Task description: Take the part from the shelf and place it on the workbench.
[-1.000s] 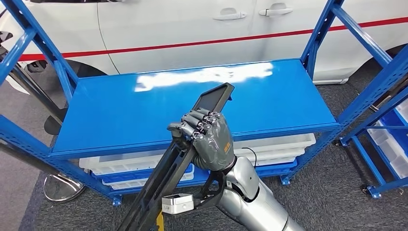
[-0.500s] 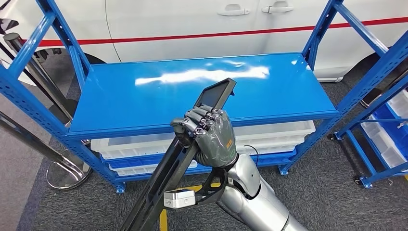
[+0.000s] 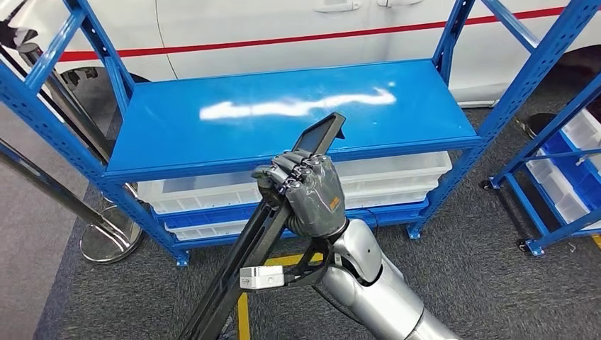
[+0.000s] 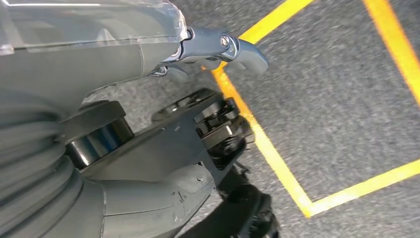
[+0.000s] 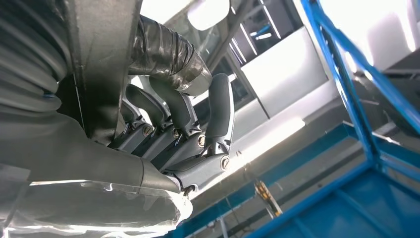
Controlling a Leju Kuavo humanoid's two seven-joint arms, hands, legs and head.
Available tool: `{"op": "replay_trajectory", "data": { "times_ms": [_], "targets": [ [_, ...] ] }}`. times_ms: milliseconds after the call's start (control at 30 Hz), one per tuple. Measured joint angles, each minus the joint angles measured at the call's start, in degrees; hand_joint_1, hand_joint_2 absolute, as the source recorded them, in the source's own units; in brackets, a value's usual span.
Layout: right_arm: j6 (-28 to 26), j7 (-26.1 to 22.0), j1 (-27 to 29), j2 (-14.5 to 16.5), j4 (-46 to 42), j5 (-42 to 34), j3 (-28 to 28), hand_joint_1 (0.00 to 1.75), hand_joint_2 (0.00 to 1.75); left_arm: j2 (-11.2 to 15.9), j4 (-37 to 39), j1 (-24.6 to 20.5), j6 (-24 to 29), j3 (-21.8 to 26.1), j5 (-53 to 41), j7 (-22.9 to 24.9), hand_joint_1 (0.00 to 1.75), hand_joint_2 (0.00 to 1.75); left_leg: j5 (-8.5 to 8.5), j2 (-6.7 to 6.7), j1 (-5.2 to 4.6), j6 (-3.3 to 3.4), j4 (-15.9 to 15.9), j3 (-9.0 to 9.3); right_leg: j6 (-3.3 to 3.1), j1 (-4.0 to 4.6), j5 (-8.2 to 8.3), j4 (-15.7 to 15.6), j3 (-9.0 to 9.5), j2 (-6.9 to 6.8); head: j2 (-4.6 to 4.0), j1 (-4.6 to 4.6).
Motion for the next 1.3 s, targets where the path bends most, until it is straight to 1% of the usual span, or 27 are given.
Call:
{"op": "replay_trajectory", "data": {
  "times_ms": [33,100,133,167,233,267,300,333,400,433,467,500,533,567,633,667,733,800,833,900,933,967,1000,1067,1133,1233,1300],
  "targets": [
    [0.1,0.0,0.0,0.0,0.2,0.0,0.0,1.75,1.75,0.0,0.0,0.0,0.0,0.0,0.0,0.0,0.00,1.75,1.31,0.01,0.07,-0.07,-2.7,2.62,0.22,-0.08,0.61,0.3,-1.01,0.01,0.00,-0.01],
    [0.4,0.1,0.1,0.0,0.4,0.0,0.0,1.75,1.75,0.0,0.0,-0.2,0.0,-0.1,0.0,0.0,0.00,1.75,1.06,-0.06,-0.03,0.14,-10.3,8.56,0.83,-0.10,1.61,0.9,-2.51,0.04,0.00,0.02],
    [0.5,0.1,0.0,0.0,0.4,-0.1,0.1,1.75,1.75,0.0,0.0,-0.3,0.0,-0.1,0.0,0.0,0.00,1.75,0.28,-0.14,-0.16,0.45,-13.1,10.35,1.19,-0.08,2.06,1.1,-2.79,0.03,0.00,0.04],
    [0.7,0.1,0.0,0.0,0.5,-0.1,0.1,1.75,1.75,0.0,0.0,-0.3,0.0,-0.2,0.0,0.0,0.00,1.75,-0.34,-0.21,-0.34,0.86,-14.7,11.10,1.55,-0.08,2.60,1.0,-2.90,0.01,0.00,0.06],
    [1.1,0.1,-0.1,0.0,0.7,-0.2,0.3,1.75,1.75,0.0,0.0,-0.3,0.0,-0.3,0.0,0.0,0.00,1.75,0.41,-0.15,-0.37,1.79,-15.3,10.61,2.25,-0.20,3.45,0.7,-2.95,0.06,0.00,0.09],
    [1.2,0.1,-0.1,0.0,0.9,-0.2,0.4,1.75,1.75,0.0,0.0,-0.3,0.0,-0.3,0.0,0.0,0.00,1.75,1.08,-0.02,-0.31,2.28,-15.4,10.24,2.54,-0.29,2.76,1.1,-3.27,0.20,0.00,0.10],
    [1.3,0.2,-0.1,0.0,1.0,-0.2,0.4,1.75,1.75,0.0,0.0,-0.3,0.1,-0.3,0.0,0.0,0.00,1.75,1.80,0.11,-0.20,2.78,-15.5,9.75,2.75,-0.34,0.92,2.5,-3.83,0.34,0.00,0.12],
    [1.5,0.2,-0.1,-0.1,1.1,-0.2,0.5,1.75,1.75,-0.1,0.0,-0.4,0.1,-0.3,0.1,0.0,0.00,1.75,2.58,0.24,-0.16,3.18,-15.6,9.10,2.91,-0.42,-1.91,5.0,-4.64,0.47,0.00,0.15],
    [2.0,0.2,-0.1,-0.1,1.4,-0.2,0.7,1.75,1.75,-0.1,0.0,-0.4,0.1,-0.3,0.2,0.0,0.00,1.75,3.91,0.29,-0.32,3.57,-15.5,7.43,3.18,-0.45,-7.45,12.1,-6.27,0.53,0.00,0.17],
    [2.3,0.2,-0.1,-0.2,1.6,-0.3,0.8,1.75,1.75,-0.1,0.0,-0.3,0.1,-0.3,0.4,0.0,0.00,1.75,4.56,0.31,-0.40,3.55,-15.4,6.51,3.29,-0.46,-8.56,15.1,-6.57,0.53,0.00,0.18],
    [2.7,0.2,-0.1,-0.3,1.8,-0.3,1.0,1.75,1.75,-0.1,0.0,-0.3,0.1,-0.3,0.5,0.0,0.00,1.75,5.17,0.31,-0.46,3.50,-15.3,5.57,3.33,-0.47,-8.27,16.5,-6.12,0.53,0.00,0.17],
    [3.0,0.2,-0.2,-0.4,1.9,-0.3,1.1,1.75,1.75,-0.1,0.0,-0.2,0.1,-0.3,0.6,0.0,0.00,1.75,5.76,0.31,-0.50,3.40,-15.1,4.60,3.27,-0.47,-7.11,16.2,-4.73,0.53,0.00,0.18],
    [3.2,0.3,-0.3,-0.5,2.0,-0.4,1.3,1.75,1.75,-0.1,0.0,-0.2,0.1,-0.3,0.6,0.0,0.00,1.75,6.31,0.30,-0.54,3.26,-14.9,3.75,3.11,-0.46,-5.78,13.9,-2.41,0.53,0.00,0.17],
    [3.5,0.3,-0.5,-0.5,2.0,-0.4,1.4,1.75,1.75,-0.1,0.0,-0.2,0.1,-0.3,0.7,0.0,0.00,1.75,6.81,0.28,-0.57,3.06,-14.8,3.02,2.83,-0.41,-5.29,10.3,0.62,0.56,0.00,0.17],
    [3.9,0.3,-1.0,-0.6,2.0,-0.4,1.7,1.75,1.75,-0.1,0.0,-0.3,0.1,-0.3,0.7,-0.1,0.00,1.75,7.74,0.27,-0.68,2.48,-14.7,2.16,2.21,-0.10,-6.14,3.1,5.59,0.64,0.00,0.16],
    [4.1,0.3,-1.1,-0.6,2.0,-0.5,1.8,1.75,1.75,-0.1,0.0,-0.3,0.1,-0.3,0.8,-0.2,0.00,1.75,8.17,0.28,-0.65,2.11,-14.8,1.99,1.88,0.11,-6.75,1.1,6.72,0.68,0.00,0.15],
    [4.3,0.3,-1.2,-0.8,2.0,-0.5,2.0,1.75,1.75,-0.1,0.0,-0.3,0.2,-0.3,0.9,-0.6,0.00,1.75,8.92,0.26,-0.53,1.33,-15.2,1.81,1.14,0.25,-6.22,0.0,6.70,0.63,0.00,0.17],
    [4.3,0.1,-1.3,-1.0,2.1,-0.5,2.1,1.75,1.75,-0.1,0.0,-0.2,0.2,-0.3,0.8,-0.9,0.00,1.75,7.55,0.17,-0.41,0.65,-13.9,1.02,0.29,0.05,-5.17,-0.5,6.24,0.49,0.00,0.12],
    [4.3,0.1,-1.3,-1.0,2.1,-0.4,2.2,1.75,1.75,-0.1,0.0,-0.1,0.2,-0.3,0.8,-1.1,0.00,1.75,5.60,0.13,-0.33,0.36,-11.7,0.15,-0.06,-0.08,-4.68,-0.7,5.92,0.41,0.00,0.08],
    [4.4,-0.1,-1.3,-1.3,2.1,-0.3,2.5,1.75,1.75,0.0,0.0,-0.1,0.2,-0.3,0.7,-1.2,0.00,1.75,0.85,0.13,-0.17,-0.16,-4.5,-2.25,-0.40,0.02,-4.00,-0.6,5.06,0.33,0.00,0.03],
    [4.5,-0.2,-1.3,-1.4,2.1,-0.2,2.6,1.75,1.75,0.0,0.0,-0.1,0.2,-0.3,0.7,-1.3,0.00,1.75,-0.58,0.14,-0.11,-0.36,-1.3,-3.13,-0.42,0.07,-3.71,-0.6,4.60,0.30,0.00,0.03],
    [4.7,-0.3,-1.2,-1.6,2.1,-0.1,2.7,1.75,1.75,0.0,0.0,0.0,0.2,-0.3,0.6,-1.3,0.00,1.75,-0.91,0.14,-0.09,-0.47,0.3,-3.22,-0.38,0.10,-3.46,-0.4,4.17,0.29,0.00,0.03],
    [4.9,-0.4,-1.2,-1.8,2.1,-0.1,2.8,1.75,1.75,0.0,0.0,0.0,0.2,-0.3,0.6,-1.4,0.00,1.75,-0.20,0.14,-0.07,-0.50,-0.4,-2.23,-0.32,0.11,-3.27,-0.3,3.80,0.29,0.00,0.03],
    [5.3,-0.6,-1.3,-2.1,2.1,-0.2,3.0,1.75,1.75,0.0,0.0,0.0,0.2,-0.3,0.6,-1.5,0.00,1.75,2.50,0.13,-0.08,-0.21,-7.1,2.38,-0.17,0.10,-3.10,0.0,3.32,0.29,0.00,0.03],
    [5.7,-0.8,-1.3,-2.3,2.0,-0.5,3.0,1.75,1.75,0.0,0.0,-0.1,0.3,-0.3,0.5,-1.7,0.00,1.75,3.76,0.09,-0.33,0.45,-13.5,6.32,0.22,0.19,-2.95,0.3,2.94,0.26,0.00,0.03],
    [6.2,-1.2,-1.4,-2.4,1.9,-1.5,3.2,1.75,1.75,0.0,0.0,-0.1,0.6,-0.3,0.5,-1.9,0.00,1.75,3.95,0.04,-0.55,1.34,-15.5,7.15,1.12,0.26,-2.49,0.3,2.68,0.29,0.00,0.03],
    [6.3,-1.4,-1.4,-2.5,1.8,-2.2,3.3,1.75,1.75,0.0,0.0,-0.2,0.9,-0.3,0.5,-1.9,0.00,1.75,4.41,0.13,-0.23,2.08,-16.2,7.30,1.71,0.29,-3.35,1.2,2.26,0.42,0.00,0.05]
  ]
}}
